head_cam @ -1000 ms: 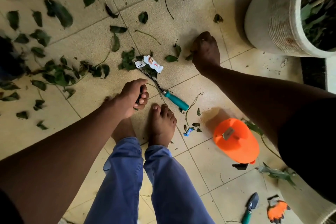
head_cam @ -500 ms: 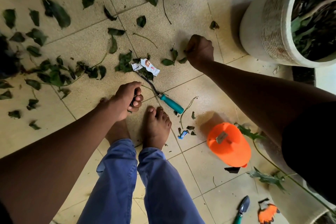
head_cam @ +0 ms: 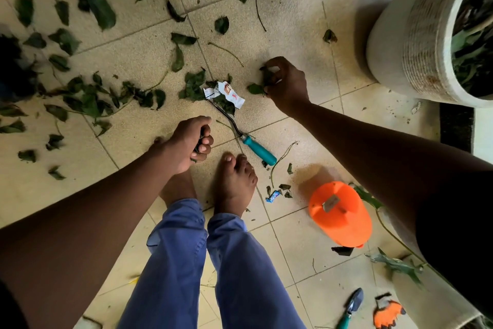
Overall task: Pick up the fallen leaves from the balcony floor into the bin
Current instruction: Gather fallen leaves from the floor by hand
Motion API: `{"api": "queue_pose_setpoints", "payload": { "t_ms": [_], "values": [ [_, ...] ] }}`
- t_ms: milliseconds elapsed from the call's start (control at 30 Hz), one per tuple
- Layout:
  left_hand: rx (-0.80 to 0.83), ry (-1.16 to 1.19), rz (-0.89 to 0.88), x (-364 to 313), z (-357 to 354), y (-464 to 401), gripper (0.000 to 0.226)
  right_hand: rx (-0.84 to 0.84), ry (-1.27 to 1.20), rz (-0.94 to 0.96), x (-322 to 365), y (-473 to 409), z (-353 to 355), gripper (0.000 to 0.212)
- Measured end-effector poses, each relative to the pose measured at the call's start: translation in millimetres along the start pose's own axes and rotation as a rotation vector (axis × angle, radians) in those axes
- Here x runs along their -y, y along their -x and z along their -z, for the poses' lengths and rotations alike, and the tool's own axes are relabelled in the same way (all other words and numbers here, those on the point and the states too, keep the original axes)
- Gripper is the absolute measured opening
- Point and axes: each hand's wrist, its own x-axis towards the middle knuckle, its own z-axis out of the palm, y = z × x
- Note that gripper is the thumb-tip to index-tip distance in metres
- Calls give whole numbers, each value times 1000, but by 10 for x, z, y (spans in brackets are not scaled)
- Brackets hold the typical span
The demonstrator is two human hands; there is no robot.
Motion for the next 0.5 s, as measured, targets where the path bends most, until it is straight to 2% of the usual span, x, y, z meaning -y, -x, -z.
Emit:
{"api": "queue_pose_setpoints", "payload": {
  "t_ms": [67,133,267,400,500],
  "values": [
    [3,6,3,2,0,-7,40,-11,177,82,33,5,-63,48],
    [5,8,5,3,0,-6,40,-26,308,127,66,-10,-111,39],
    [8,8,5,-19,-19,14,41,-15,423,134,77,-40,-152,22],
    [2,29,-8,-66,-37,36,40,-68,295,42,82,-41,-93,8],
    [24,85,-14,-120,-38,71,40,-59,-40,-56,218,65,-67,6]
  ]
}}
